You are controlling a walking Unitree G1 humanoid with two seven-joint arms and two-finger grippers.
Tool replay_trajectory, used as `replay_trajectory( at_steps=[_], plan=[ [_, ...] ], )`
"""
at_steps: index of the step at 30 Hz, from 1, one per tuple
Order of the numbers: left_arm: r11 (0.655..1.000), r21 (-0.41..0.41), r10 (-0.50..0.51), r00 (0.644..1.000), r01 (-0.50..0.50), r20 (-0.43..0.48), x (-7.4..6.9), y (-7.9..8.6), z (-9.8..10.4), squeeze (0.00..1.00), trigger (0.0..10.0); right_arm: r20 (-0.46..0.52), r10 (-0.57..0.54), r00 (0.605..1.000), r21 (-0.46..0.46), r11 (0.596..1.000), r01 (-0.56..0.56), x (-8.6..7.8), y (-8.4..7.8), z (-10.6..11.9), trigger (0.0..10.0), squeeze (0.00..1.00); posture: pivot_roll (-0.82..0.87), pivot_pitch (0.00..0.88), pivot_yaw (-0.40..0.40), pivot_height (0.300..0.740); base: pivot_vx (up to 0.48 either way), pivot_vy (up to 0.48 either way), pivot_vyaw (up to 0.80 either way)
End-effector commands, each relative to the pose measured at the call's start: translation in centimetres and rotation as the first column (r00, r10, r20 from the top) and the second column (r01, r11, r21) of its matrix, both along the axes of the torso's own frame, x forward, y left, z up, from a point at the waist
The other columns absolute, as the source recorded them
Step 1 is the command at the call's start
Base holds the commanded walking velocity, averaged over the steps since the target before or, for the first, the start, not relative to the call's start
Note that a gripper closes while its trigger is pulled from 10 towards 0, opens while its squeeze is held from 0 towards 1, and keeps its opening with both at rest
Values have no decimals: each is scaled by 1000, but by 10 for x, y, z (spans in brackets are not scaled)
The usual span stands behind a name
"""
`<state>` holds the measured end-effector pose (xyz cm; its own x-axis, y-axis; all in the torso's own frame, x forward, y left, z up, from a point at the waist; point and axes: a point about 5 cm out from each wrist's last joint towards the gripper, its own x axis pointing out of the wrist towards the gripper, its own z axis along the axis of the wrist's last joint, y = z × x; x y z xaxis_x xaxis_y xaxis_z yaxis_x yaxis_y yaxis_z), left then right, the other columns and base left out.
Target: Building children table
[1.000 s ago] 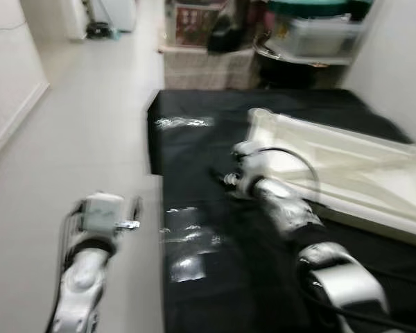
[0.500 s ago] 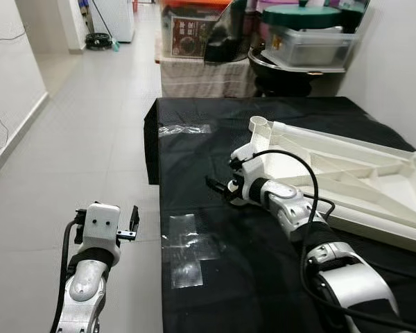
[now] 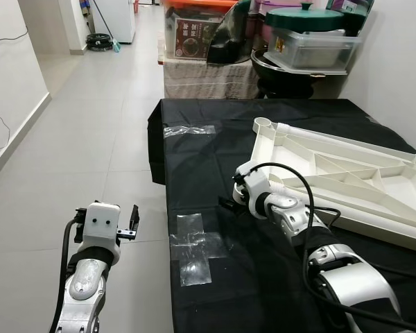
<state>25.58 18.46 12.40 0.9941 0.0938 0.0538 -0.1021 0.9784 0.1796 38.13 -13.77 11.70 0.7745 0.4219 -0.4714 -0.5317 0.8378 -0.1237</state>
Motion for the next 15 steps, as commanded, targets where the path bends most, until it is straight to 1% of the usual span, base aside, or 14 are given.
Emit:
replay_trajectory(
  at_steps=[1, 5, 6, 7, 8, 9, 10, 11, 12, 13, 15],
  plan=[
    [1000, 5, 2, 1000, -2, -13, -1, 0, -2, 0, 10000, -19, 4, 1000, -22, 1000, -4, -1, -4, -2, 10000, 0, 147, 0, -117, 740, 0, 0, 0],
    [1000, 2, -3, 1000, 3, -13, 2, -2, -2, 0, 10000, -73, 22, 997, -31, 999, -24, -5, -5, -11, 10000, 0, 144, 0, -113, 740, 0, 0, 0],
    [1000, 2, -6, 1000, 6, -12, 2, -3, -2, 0, 10000, -93, 48, 994, -37, 998, -52, -7, -2, -14, 10000, 0, 143, 0, -112, 740, 0, 0, 0],
    [1000, 2, -6, 1000, 6, -12, 2, -3, -2, 0, 10000, -93, 48, 994, -37, 998, -52, -7, -2, -14, 10000, 0, 143, 0, -112, 740, 0, 0, 0],
    [1000, 3, -11, 1000, 11, -12, 3, -4, -2, 0, 10000, -121, 92, 988, -51, 994, -99, -10, 1, -17, 10000, 0, 142, 0, -108, 740, 0, 0, 0],
    [1000, 3, -11, 1000, 11, -12, 3, -4, -2, 0, 10000, -121, 92, 988, -51, 994, -99, -10, 1, -17, 10000, 0, 142, 0, -108, 740, 0, 0, 0],
    [1000, 5, -15, 1000, 15, -13, 4, -4, -2, 0, 10000, -153, 140, 978, -84, 985, -154, -12, 3, -21, 4392, 0, 143, 0, -109, 740, 0, 0, 0],
    [1000, 9, -18, 1000, 18, -14, 5, -4, -2, 0, 10000, -178, 168, 970, -125, 973, -192, -14, 2, -23, 0, 0, 145, 0, -113, 740, 0, 0, 0],
    [1000, 9, -18, 1000, 18, -14, 5, -4, -2, 0, 10000, -178, 168, 970, -125, 973, -192, -14, 2, -23, 0, 0, 145, 0, -113, 740, 0, 0, 0],
    [1000, 11, -18, 1000, 18, -14, 5, -3, -2, 0, 10000, -199, 198, 960, -177, 956, -234, -15, -1, -24, 0, 0, 147, 0, -122, 740, 0, 0, 0],
    [1000, 14, -17, 1000, 17, -11, 6, -2, -1, 0, 10000, -221, 227, 948, -253, 926, -281, -14, -8, -22, 0, 0, 150, 0, -133, 740, 0, 0, 0]
  ],
)
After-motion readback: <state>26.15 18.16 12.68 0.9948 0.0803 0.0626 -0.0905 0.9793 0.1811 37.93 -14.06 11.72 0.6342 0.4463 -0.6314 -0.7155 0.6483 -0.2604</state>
